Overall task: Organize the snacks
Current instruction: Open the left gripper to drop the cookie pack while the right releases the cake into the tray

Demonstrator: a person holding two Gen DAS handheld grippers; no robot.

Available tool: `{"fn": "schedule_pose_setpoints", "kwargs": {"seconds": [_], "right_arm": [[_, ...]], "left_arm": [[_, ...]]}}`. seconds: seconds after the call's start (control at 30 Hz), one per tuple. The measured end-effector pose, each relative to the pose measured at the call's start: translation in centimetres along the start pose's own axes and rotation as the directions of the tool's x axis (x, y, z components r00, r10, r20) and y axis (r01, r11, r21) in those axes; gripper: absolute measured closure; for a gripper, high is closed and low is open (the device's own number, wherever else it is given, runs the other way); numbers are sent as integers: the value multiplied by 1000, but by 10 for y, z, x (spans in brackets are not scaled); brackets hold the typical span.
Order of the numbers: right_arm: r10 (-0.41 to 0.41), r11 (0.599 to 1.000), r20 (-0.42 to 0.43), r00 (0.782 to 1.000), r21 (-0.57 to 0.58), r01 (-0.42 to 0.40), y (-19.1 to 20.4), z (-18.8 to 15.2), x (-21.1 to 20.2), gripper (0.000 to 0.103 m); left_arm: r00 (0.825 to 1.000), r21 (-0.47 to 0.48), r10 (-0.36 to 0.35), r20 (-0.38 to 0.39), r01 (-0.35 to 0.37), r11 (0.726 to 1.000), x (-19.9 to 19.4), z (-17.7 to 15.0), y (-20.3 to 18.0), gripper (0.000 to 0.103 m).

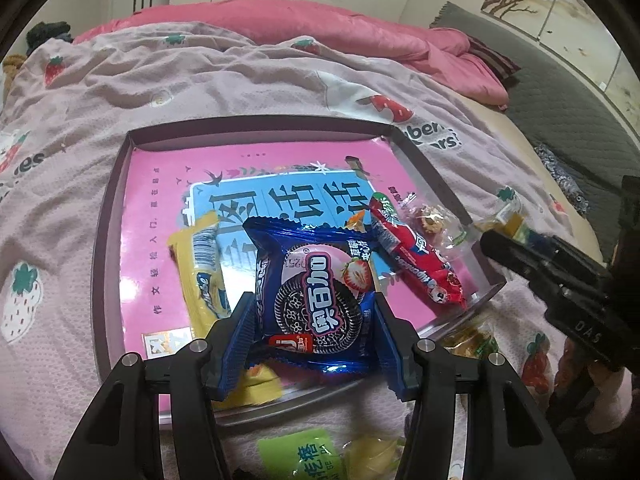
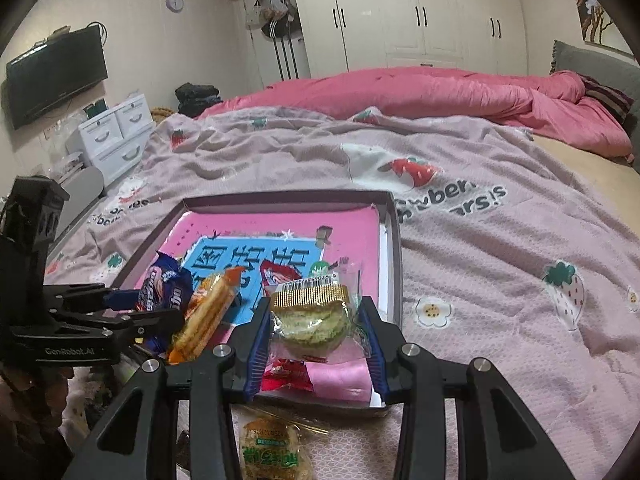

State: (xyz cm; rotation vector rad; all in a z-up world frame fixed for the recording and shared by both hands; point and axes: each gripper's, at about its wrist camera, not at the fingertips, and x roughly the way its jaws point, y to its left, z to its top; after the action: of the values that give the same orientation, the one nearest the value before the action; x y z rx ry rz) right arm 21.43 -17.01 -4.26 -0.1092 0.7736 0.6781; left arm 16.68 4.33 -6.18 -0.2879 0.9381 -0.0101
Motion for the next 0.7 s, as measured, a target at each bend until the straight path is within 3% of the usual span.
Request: {"fn": "schedule_pose_setpoints", "kwargs": {"seconds": [0.7], "right_arm": [[-19, 1000, -73, 997, -6, 19, 1, -8, 21, 60]], "left_arm": [[1000, -7, -9, -9, 9, 1000, 2, 1, 2, 44]]}}
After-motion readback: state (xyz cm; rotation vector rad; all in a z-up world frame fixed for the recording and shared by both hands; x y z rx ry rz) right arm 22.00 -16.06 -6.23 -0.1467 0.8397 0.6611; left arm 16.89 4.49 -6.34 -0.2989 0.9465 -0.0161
